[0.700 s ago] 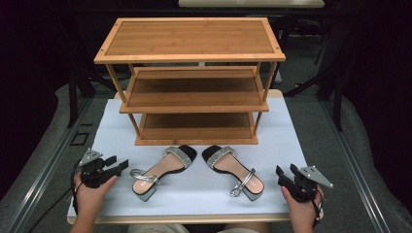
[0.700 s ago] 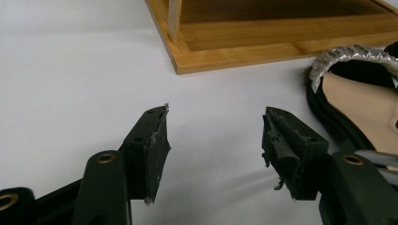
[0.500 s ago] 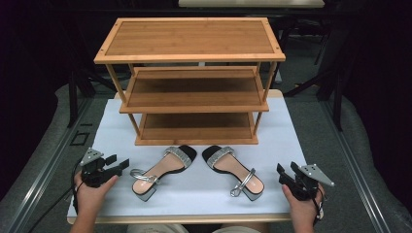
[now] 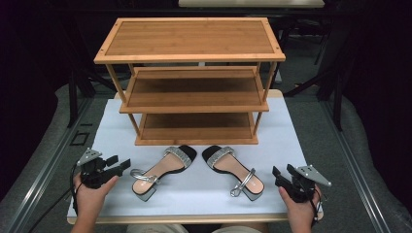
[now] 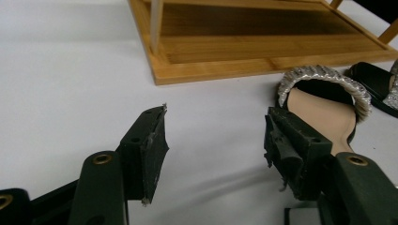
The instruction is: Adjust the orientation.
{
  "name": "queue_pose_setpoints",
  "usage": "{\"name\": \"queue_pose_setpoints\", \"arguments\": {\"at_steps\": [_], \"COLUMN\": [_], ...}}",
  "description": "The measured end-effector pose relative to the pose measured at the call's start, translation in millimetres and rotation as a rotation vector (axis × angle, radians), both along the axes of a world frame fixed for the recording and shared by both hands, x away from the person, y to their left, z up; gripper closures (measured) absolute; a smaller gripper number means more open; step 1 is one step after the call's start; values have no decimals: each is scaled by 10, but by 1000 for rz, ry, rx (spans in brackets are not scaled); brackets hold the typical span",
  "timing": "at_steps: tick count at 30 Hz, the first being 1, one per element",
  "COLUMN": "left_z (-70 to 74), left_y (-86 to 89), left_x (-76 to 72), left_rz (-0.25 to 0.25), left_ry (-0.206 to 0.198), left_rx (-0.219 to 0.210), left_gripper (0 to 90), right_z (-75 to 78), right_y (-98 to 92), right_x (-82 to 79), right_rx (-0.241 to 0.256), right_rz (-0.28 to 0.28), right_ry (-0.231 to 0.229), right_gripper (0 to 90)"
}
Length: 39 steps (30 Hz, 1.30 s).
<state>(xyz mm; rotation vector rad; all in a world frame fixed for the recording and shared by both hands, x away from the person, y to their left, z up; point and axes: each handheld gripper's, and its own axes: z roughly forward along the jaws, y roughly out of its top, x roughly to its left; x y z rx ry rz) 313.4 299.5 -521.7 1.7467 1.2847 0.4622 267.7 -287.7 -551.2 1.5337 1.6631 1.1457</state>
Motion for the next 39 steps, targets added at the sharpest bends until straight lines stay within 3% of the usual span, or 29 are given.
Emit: {"name": "queue_pose_setpoints", "arguments": {"at_steps": [6, 13, 18, 21, 26, 27, 31, 32, 33, 39], "left_z": [85, 272, 436, 510, 634, 667, 701, 722, 722, 770], "left_y": [-52, -93, -159, -209, -324, -372, -449, -508, -508, -711], "left_x": [91, 264, 347, 379, 452, 478, 521, 547, 547, 664], "left_rz": [-34, -78, -120, -139, -185, -193, -213, -223, -223, -266], "left_ry": [45, 119, 140, 144, 182, 200, 229, 247, 247, 314], "left_rx": [51, 27, 51, 77, 148, 170, 200, 229, 229, 331], "left_gripper": [389, 380, 377, 372, 369, 369, 365, 364, 365, 364], "right_z": [-32, -63, -51, -52, -65, -62, -78, -81, -81, -90], "right_y": [-11, -63, -94, -97, -90, -90, -94, -97, -97, -104], "right_x": [8, 18, -1, -3, 6, 5, 17, 18, 18, 20], "right_rx": [7, 40, 61, 70, 70, 65, 72, 76, 76, 88], "right_rz": [0, -9, -20, -24, -26, -25, -28, -28, -28, -24], "right_ry": [8, 17, 14, 10, 7, 25, 27, 28, 28, 36], "right_gripper": [405, 404, 405, 405, 405, 405, 405, 405, 405, 405]}}
